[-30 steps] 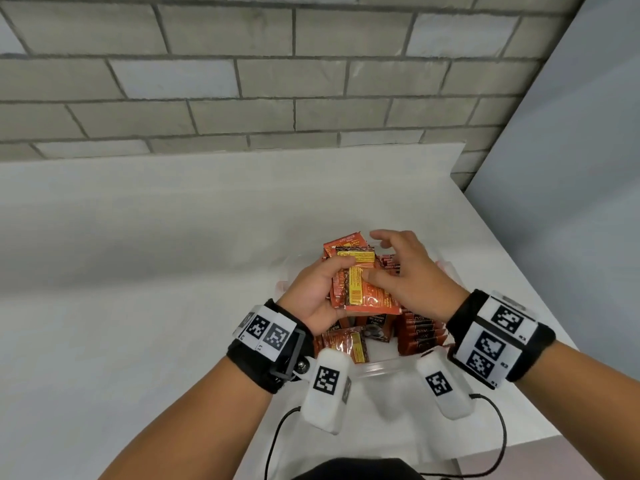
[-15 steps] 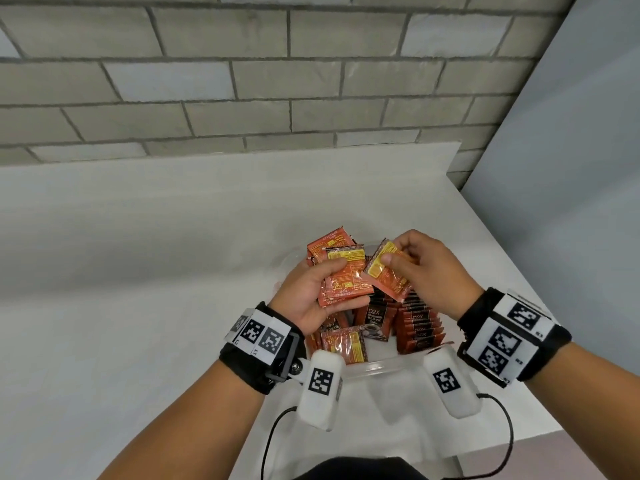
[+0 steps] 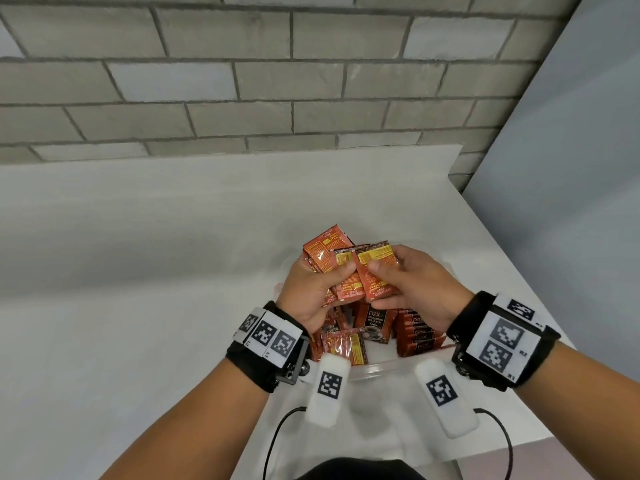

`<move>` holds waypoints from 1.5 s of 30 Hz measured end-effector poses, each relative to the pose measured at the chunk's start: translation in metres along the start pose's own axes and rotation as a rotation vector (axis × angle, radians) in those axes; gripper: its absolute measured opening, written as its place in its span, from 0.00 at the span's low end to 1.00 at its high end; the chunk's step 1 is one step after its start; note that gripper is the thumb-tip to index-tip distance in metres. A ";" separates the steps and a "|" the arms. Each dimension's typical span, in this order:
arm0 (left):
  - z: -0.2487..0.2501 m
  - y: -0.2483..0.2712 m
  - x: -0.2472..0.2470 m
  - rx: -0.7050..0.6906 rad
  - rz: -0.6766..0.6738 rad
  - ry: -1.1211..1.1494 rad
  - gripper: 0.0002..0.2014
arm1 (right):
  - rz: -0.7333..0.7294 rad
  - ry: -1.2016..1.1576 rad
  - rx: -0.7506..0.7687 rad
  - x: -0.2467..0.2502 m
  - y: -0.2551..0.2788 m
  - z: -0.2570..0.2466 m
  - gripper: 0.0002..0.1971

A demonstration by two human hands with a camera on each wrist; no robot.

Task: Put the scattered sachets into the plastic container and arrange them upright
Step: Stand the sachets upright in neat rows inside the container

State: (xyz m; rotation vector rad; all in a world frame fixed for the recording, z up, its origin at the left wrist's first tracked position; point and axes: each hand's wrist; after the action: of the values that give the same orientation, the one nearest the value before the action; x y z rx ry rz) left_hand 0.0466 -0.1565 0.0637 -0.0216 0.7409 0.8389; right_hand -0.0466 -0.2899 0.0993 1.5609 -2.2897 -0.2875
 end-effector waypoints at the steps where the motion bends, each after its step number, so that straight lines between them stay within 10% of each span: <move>1: 0.001 0.000 0.000 0.000 -0.002 -0.010 0.15 | -0.019 0.015 0.006 0.001 0.000 0.001 0.15; 9: 0.010 0.002 0.003 0.187 -0.011 0.134 0.15 | 0.115 0.024 -0.030 0.015 -0.006 0.007 0.14; 24: 0.007 0.012 -0.001 0.162 -0.161 -0.312 0.22 | 0.034 0.334 0.192 0.014 0.007 -0.003 0.13; 36: -0.005 0.010 -0.005 -0.004 -0.084 -0.033 0.28 | 0.027 -0.145 -0.055 0.014 -0.003 0.012 0.11; 45: 0.003 0.011 -0.004 0.065 -0.041 0.108 0.08 | 0.056 -0.169 -0.033 0.025 -0.004 0.006 0.13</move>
State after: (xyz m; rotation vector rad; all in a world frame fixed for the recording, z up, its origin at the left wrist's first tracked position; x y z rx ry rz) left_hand 0.0393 -0.1503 0.0711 -0.0240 0.8664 0.7789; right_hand -0.0540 -0.3146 0.0970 1.5056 -2.4384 -0.4559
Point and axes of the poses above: each hand's wrist, its own y-axis away from the middle knuckle, its own x-axis out of the back of the hand, z = x × y, and after that the axes turned 7 degrees about y, right-handed
